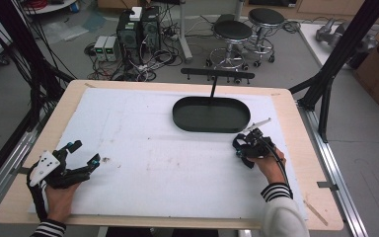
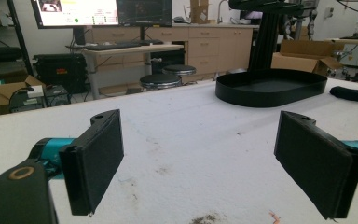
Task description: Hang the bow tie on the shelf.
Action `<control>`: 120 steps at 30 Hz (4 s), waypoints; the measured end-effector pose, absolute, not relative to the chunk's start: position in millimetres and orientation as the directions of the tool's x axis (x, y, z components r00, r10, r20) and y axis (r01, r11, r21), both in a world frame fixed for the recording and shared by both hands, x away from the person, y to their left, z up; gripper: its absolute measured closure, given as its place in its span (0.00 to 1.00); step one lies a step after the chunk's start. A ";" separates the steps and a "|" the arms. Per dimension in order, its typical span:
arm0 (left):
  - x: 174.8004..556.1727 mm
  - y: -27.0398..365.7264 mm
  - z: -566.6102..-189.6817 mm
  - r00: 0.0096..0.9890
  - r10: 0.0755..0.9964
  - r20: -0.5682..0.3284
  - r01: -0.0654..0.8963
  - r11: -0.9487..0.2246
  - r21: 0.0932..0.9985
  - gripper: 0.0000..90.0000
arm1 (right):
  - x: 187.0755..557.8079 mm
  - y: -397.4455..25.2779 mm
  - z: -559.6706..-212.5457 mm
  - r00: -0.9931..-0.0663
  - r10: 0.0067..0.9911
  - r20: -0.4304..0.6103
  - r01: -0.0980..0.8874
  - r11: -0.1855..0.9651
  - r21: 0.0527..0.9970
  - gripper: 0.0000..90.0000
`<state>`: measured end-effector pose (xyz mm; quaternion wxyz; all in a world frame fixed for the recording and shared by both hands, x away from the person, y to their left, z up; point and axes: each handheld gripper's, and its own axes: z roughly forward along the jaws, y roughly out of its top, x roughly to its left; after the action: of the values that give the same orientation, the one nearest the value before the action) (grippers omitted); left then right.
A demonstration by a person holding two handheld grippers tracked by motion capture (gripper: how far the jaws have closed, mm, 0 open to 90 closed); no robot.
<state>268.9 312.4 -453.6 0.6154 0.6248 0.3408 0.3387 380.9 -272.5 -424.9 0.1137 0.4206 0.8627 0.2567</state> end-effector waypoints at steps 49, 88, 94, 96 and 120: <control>269.0 312.4 -453.7 0.540 0.842 0.002 0.008 -0.008 1.000 0.18 | 386.3 -263.5 -414.6 -0.613 0.790 -0.008 0.690 0.540 0.482 0.97; 268.9 312.5 -453.6 0.540 0.842 0.005 0.008 -0.011 1.000 0.18 | 356.3 -281.3 -362.5 -0.505 0.863 -0.002 0.364 0.215 0.906 0.97; 268.9 312.5 -453.6 0.539 0.842 0.004 0.009 -0.010 1.000 0.18 | 356.1 -278.3 -357.4 -0.489 0.872 0.003 0.319 0.175 0.931 0.98; 268.9 312.6 -453.6 0.539 0.842 0.004 0.009 -0.011 1.000 0.18 | 356.9 -276.3 -355.7 -0.487 0.873 0.017 0.316 0.158 0.936 0.98; 268.8 312.4 -453.7 0.540 0.842 0.005 0.007 -0.011 1.000 0.18 | 380.8 -251.6 -334.9 -0.437 0.896 0.073 0.274 0.055 0.960 0.98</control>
<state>268.8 312.4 -453.7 0.6158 0.6251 0.3395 0.3388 380.8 -251.6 -334.9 0.2951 0.4408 0.6637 0.5274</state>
